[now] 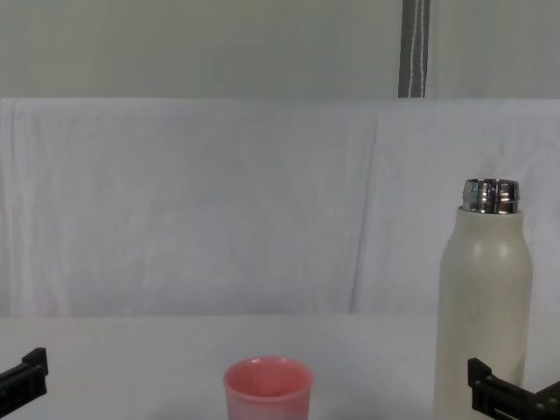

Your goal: Grasp the thermos with one hand and pour water into the cup lid.

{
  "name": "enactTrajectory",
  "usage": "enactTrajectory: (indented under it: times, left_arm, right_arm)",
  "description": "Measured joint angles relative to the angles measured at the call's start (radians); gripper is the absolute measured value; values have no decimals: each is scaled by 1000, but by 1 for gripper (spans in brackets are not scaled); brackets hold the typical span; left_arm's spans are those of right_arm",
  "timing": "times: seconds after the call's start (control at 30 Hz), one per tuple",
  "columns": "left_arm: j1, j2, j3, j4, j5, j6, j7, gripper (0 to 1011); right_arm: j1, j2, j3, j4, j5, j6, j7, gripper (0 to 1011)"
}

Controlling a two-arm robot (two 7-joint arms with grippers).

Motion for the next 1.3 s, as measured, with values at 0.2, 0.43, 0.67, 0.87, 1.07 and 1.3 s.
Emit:
enactTrajectory:
  times: [0.2, 0.43, 0.67, 0.87, 1.07, 1.3]
  left_arm:
    - [0, 0, 0, 0, 0, 0, 0, 1001]
    - [0, 0, 0, 0, 0, 0, 0, 1001]
    - [0, 0, 0, 0, 0, 0, 0, 1001]
    - [0, 0, 0, 0, 0, 0, 0, 1001]
    - [0, 0, 0, 0, 0, 0, 0, 1001]
    - [0, 0, 0, 0, 0, 0, 0, 1001]
  right_arm:
    - [0, 0, 0, 0, 0, 0, 0, 1000]
    - [0, 0, 0, 0, 0, 0, 0, 1000]
    - [0, 0, 0, 0, 0, 0, 0, 1000]
    - [0, 0, 0, 0, 0, 0, 0, 1000]
    - [0, 0, 0, 0, 0, 0, 0, 1000]
    - [0, 0, 0, 0, 0, 0, 0, 1000]
